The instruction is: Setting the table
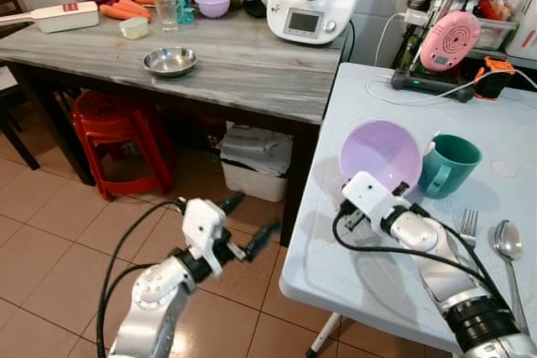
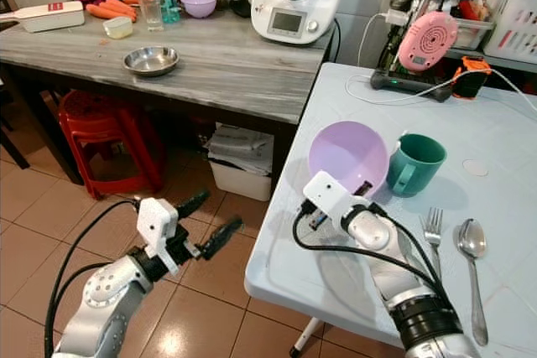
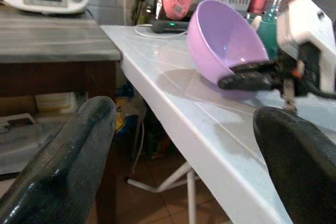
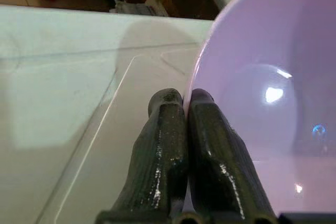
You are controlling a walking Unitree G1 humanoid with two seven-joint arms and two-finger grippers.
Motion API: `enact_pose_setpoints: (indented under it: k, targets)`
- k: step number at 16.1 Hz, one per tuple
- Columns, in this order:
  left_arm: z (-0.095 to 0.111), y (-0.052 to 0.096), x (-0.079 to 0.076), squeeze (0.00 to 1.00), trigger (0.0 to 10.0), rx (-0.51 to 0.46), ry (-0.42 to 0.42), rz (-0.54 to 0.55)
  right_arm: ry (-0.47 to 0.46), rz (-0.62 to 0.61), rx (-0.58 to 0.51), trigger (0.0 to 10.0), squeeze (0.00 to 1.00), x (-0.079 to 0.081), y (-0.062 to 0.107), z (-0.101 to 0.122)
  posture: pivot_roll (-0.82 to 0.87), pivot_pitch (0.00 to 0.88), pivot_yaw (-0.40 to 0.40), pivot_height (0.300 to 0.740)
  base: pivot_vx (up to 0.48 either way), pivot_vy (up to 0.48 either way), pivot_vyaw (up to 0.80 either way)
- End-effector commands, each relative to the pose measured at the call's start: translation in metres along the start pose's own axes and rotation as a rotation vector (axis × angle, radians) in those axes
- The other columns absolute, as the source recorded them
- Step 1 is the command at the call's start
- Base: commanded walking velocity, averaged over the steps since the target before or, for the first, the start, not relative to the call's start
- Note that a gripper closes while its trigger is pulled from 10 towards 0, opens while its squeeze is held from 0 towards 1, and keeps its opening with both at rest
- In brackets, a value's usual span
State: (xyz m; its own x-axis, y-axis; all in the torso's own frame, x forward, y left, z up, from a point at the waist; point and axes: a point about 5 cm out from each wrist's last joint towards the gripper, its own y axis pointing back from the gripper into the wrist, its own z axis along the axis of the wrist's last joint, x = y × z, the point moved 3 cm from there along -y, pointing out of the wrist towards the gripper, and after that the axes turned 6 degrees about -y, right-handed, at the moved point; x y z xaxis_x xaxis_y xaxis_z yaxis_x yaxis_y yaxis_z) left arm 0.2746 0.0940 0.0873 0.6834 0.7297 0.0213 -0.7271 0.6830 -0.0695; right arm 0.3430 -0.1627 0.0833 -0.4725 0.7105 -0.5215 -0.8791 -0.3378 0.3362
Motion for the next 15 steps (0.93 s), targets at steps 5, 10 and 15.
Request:
enact_pose_setpoints:
  k: [5,10,15]
  targets:
    - [0.002,-0.007,0.006,0.0,10.0,0.01,-0.006,0.013,0.029,-0.025,-0.065,0.0,0.0,-0.001,0.0,0.016,0.03,0.0,0.018,0.74,0.0,0.0,0.0]
    - [-0.003,-0.009,0.039,0.0,10.0,0.081,-0.026,0.224,-0.057,-0.196,-0.334,0.0,0.0,-0.022,0.015,0.073,0.04,0.0,0.017,0.74,0.0,0.0,0.0]
    - [0.0,-0.009,0.054,0.0,10.0,0.063,-0.009,0.3,-0.235,-0.302,-0.431,10.0,0.0,-0.001,0.037,0.081,0.03,0.0,0.022,0.74,0.0,0.0,0.0]
